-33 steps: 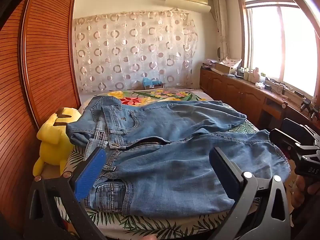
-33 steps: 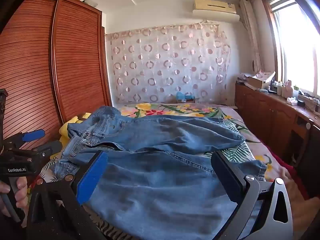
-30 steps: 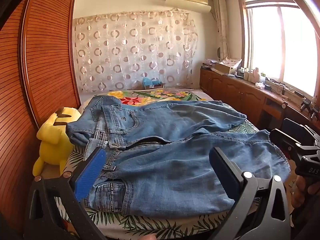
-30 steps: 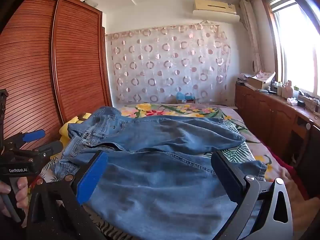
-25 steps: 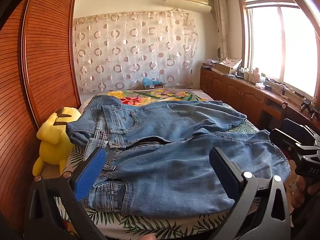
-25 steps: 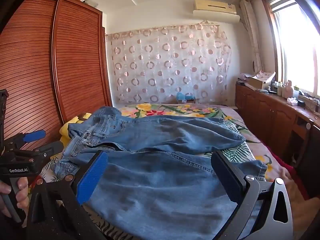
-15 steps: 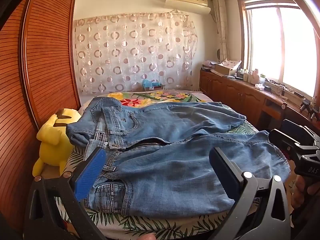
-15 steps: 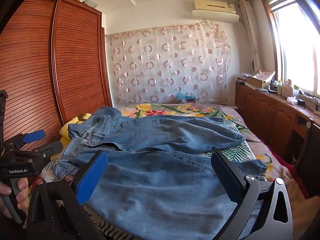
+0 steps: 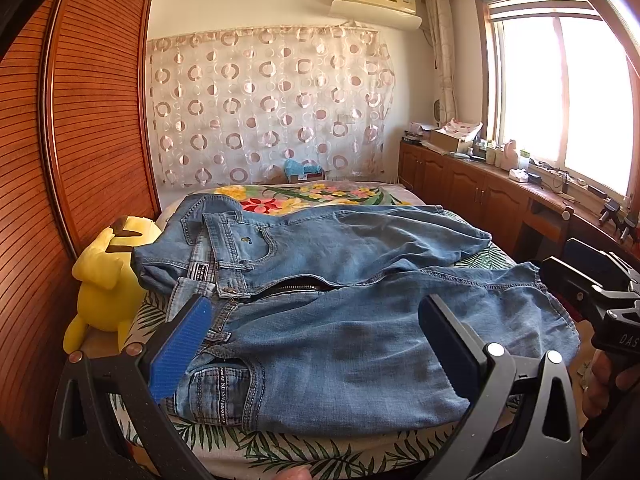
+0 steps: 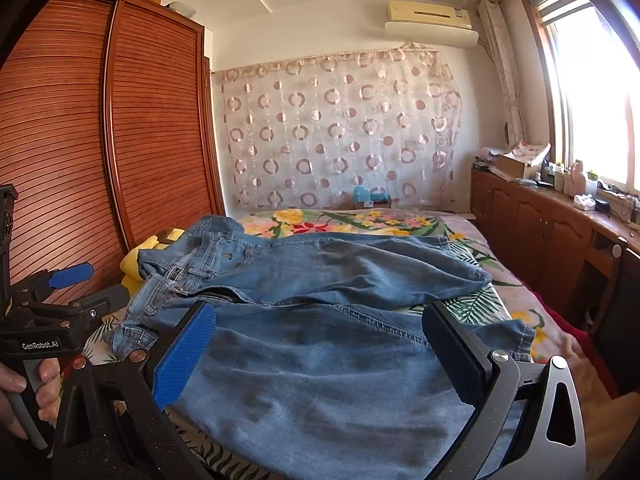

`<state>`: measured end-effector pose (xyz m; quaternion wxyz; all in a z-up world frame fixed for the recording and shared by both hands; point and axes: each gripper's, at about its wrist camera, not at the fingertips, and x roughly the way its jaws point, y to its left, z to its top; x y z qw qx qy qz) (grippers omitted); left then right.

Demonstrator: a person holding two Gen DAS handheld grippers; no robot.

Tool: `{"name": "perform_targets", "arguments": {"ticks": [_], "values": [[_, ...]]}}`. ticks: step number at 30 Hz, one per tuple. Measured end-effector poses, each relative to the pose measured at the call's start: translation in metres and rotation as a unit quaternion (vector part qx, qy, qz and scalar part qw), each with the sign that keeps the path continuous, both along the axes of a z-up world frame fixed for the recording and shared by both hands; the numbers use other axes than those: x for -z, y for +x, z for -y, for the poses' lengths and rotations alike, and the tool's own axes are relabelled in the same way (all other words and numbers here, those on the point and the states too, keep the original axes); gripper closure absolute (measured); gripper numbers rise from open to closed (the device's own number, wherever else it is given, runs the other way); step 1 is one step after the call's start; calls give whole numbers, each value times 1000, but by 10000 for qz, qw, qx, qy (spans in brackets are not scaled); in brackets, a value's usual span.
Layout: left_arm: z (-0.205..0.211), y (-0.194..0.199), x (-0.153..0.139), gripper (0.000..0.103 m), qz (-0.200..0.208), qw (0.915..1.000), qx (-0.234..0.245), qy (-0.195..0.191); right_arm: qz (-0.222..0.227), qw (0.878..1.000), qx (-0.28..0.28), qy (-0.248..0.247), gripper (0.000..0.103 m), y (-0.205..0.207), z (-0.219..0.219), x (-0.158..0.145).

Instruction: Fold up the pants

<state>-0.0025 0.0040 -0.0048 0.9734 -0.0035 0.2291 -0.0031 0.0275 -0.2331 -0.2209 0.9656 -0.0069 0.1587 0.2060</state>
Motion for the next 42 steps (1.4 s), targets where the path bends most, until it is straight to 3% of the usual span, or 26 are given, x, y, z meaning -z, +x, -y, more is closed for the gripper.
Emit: {"name": "perform_targets", "arguments": {"ticks": [42], "values": [[2,-6,-12,0,54,10000,-5,-11,45,10000,-7,1,0,-3,0,1]]}}
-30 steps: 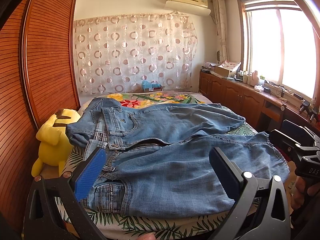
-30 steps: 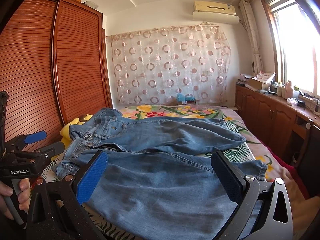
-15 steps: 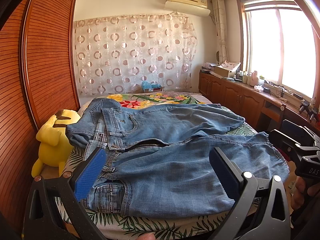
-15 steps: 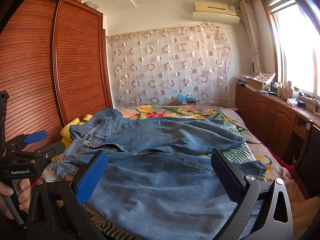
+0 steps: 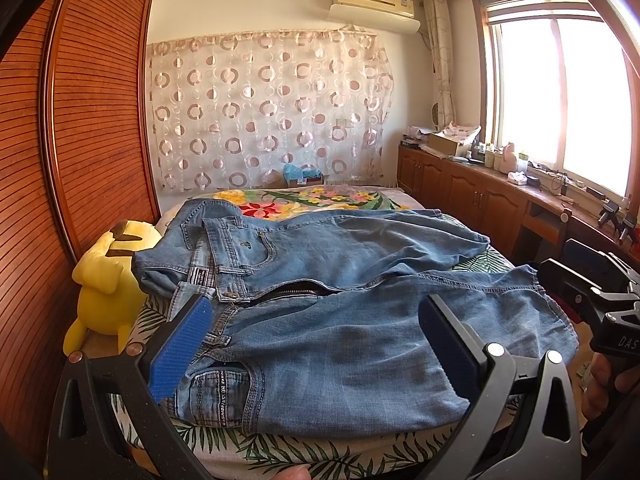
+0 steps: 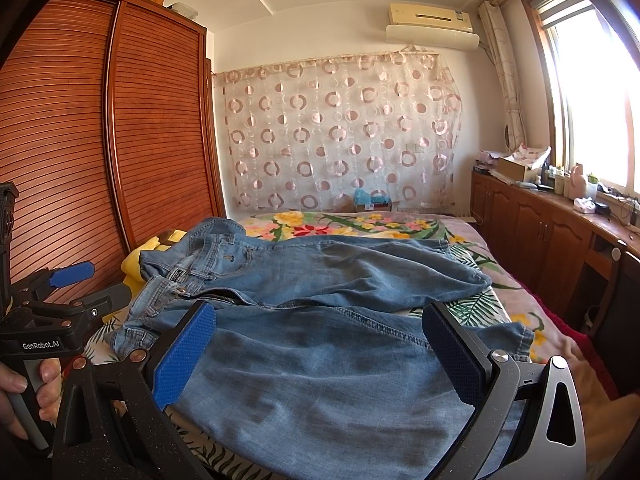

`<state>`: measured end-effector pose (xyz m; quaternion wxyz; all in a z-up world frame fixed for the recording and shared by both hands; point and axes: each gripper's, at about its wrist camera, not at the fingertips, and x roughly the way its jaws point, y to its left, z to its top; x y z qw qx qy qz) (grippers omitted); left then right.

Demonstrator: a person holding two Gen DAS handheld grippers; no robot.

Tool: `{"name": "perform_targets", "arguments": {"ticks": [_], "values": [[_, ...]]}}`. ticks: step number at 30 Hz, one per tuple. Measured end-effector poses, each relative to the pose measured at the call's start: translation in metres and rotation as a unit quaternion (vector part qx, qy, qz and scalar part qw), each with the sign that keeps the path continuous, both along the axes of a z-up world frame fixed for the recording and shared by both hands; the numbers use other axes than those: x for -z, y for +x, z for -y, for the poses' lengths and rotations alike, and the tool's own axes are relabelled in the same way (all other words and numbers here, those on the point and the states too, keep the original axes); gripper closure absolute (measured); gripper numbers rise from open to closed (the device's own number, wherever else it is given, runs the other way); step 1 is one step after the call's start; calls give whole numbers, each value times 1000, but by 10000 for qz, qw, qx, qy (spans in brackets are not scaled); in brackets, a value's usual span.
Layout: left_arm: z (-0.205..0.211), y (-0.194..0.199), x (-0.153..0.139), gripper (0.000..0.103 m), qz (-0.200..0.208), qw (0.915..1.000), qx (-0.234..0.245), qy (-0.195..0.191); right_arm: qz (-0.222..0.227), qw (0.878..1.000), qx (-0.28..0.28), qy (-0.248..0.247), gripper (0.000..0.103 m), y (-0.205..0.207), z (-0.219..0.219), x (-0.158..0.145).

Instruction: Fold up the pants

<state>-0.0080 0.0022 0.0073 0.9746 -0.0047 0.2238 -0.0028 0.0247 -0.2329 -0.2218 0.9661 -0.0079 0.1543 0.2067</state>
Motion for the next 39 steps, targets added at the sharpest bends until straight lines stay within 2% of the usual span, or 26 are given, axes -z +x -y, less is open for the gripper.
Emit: {"name": "perform_targets", "arguments": {"ticks": [19,25,28,39], "values": [[0,-1,0,0,7,10000,5,-6,29,10000,-1,3,0,1,-2,-1],[1,12,-7,0,-163,9999,3,-41,-66,10000,-20,15,0,4,-2,4],[-6,16,-4,0,-257,9996,-29,-117,-138,9999,-29,-8,0,7,-1,8],[-39,28,35,0,-549,9980,-262,-166,-411,9988,91,-261,0,25,11,22]]}}
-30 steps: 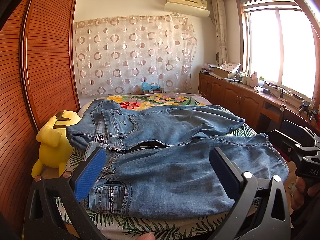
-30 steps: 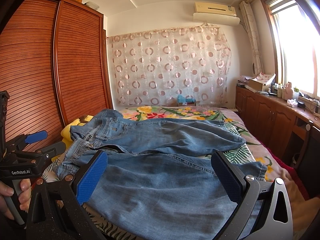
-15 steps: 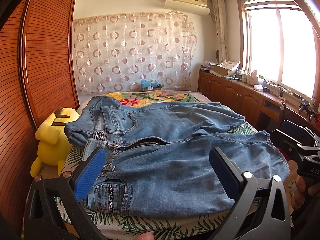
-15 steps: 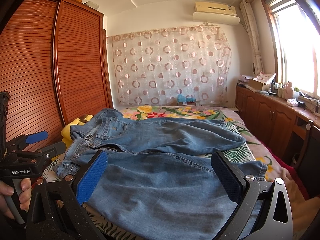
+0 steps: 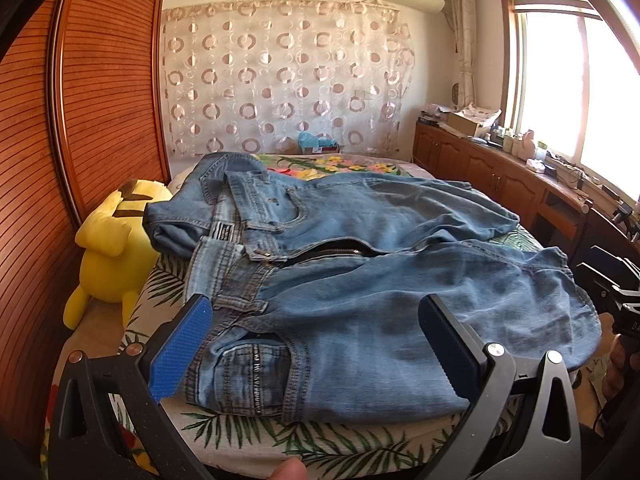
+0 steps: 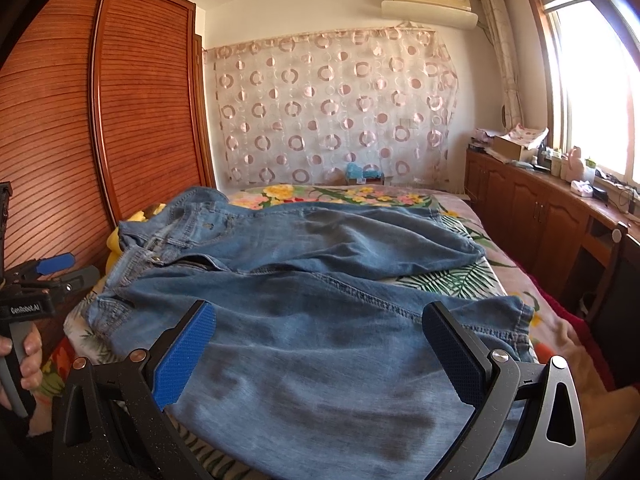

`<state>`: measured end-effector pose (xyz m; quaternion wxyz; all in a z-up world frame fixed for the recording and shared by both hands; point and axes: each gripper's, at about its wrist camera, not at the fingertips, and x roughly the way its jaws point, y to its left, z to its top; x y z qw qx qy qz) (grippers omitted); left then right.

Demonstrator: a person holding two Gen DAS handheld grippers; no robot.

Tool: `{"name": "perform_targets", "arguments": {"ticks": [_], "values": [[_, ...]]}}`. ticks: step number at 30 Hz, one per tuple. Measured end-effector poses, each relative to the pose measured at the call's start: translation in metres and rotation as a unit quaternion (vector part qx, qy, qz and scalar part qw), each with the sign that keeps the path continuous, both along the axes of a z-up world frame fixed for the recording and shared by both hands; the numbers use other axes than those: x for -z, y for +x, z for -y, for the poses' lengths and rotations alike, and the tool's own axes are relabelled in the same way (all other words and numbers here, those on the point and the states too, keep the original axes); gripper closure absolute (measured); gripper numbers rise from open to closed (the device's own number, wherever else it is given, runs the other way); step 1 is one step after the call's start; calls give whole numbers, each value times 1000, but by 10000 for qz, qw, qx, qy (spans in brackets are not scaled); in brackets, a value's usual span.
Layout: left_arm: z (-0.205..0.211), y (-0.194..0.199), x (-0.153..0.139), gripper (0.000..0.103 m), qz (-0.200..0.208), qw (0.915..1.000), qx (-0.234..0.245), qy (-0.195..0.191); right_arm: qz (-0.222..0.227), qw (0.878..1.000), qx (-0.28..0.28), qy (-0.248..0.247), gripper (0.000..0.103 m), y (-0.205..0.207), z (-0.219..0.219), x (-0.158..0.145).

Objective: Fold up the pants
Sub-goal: 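Move the left gripper to the jeans waistband and close on it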

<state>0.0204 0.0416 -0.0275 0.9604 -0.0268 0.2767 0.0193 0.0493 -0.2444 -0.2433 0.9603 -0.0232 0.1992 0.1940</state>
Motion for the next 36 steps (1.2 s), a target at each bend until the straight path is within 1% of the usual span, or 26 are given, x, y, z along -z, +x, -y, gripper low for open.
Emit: {"name": "perform_targets", "arguments": {"ticks": [4,8,16,19,21,24,25,26,28,30,33,36], "values": [[-15,5,13,0,-160,9998,-127,-1,-148,9998,79,-123,0,9,6,8],[-31,7,26,0,-318,9991,-268,-46,-401,9991,109,-109,0,18,8,12],[-73,-4,56,0,-602,9959,-655,-193,-603,9974,182,-351,0,19,11,11],[-84,-9,62,1,-664,9947,-742,-262,-679,9965,218,-440,0,15,14,14],[-92,-12,66,7,-694,9940,-770,-336,-749,9957,245,-485,0,15,13,14],[-98,-13,72,8,-744,9932,-779,-438,-832,9947,324,-519,0,12,18,12],[-98,-14,75,15,-757,9932,-728,-502,-859,9943,352,-534,0,11,20,11],[-99,-13,76,28,-787,9931,-683,-540,-877,9939,379,-550,0,10,21,10],[-99,-13,80,32,-843,9927,-617,-604,-910,9931,440,-592,0,8,24,7],[-101,-14,83,40,-840,9928,-607,-607,-988,9923,494,-562,0,6,26,4],[-105,-14,90,42,-858,9918,-616,-725,-1154,9914,519,-347,0,4,31,3],[-106,-14,90,42,-828,9920,-634,-715,-1109,9909,635,-431,0,-5,33,-2]]}}
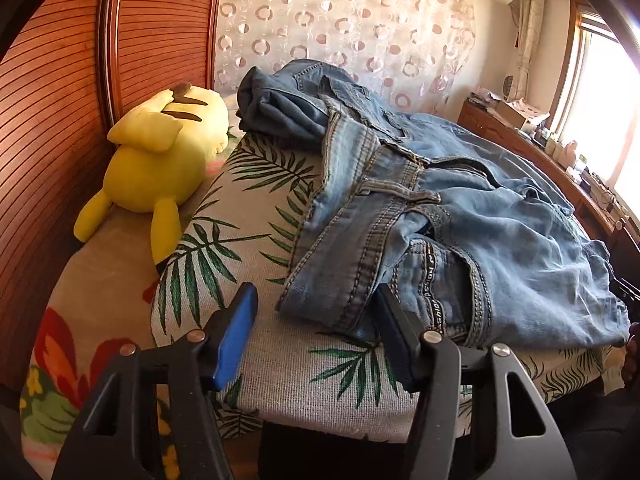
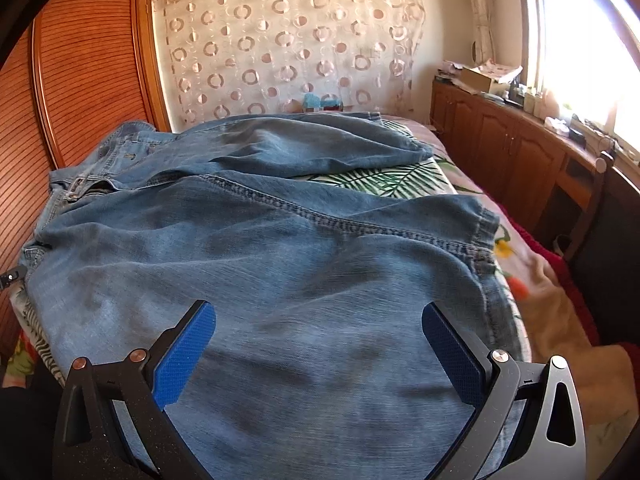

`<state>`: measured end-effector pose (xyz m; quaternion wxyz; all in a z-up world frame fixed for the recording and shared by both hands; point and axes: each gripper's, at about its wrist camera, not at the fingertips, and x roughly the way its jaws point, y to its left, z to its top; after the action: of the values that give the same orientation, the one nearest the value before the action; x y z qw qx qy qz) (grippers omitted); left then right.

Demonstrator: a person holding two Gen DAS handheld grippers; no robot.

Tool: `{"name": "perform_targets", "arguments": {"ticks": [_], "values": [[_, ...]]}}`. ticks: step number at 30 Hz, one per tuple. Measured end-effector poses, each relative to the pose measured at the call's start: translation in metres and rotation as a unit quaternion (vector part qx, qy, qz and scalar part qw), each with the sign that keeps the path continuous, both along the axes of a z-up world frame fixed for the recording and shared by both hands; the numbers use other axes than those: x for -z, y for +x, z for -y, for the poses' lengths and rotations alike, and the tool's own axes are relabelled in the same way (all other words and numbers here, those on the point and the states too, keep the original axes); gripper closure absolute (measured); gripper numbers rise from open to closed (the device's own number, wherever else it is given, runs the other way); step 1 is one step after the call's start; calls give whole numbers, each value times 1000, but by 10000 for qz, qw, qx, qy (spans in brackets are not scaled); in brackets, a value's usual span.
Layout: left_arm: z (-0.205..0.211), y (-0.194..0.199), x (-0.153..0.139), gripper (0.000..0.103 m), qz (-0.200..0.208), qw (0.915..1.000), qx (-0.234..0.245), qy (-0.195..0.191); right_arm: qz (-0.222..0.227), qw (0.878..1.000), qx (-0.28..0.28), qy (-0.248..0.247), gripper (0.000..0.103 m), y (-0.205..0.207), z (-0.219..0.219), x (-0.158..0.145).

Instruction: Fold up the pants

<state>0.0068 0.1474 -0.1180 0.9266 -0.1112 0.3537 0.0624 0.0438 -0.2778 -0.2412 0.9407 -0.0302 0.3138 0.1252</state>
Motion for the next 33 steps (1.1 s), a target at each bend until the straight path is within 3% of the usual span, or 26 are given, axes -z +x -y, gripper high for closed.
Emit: {"name": "perform_targets", "arguments": {"ticks": [2,4,6,9,15,26,33], "values": [[2,2,0,42,-4,10000,-18,65,-15,10000,18,11,0,-5,1,-1],[4,3,0,51,6,10000,8,90,-34,10000,25,7,0,-5,1,-1],[7,4,-1,70,39,9999,136,69,-33,10000,63,-55,0,-8,4,-1],[8,-1,-11,82,255,9994,223,-29,-49,9998,162,-59,0,-13,8,0],[16,-2,-41,88,548,9978,367,66,-89,9995,288,-66,0,-14,12,0],[39,22,-90,90,1042,9909,736,432,-138,9983,522,-221,1,-22,22,-1],[51,40,-104,90,1227,9878,801,518,-360,9986,386,63,17,-23,26,-3]]}}
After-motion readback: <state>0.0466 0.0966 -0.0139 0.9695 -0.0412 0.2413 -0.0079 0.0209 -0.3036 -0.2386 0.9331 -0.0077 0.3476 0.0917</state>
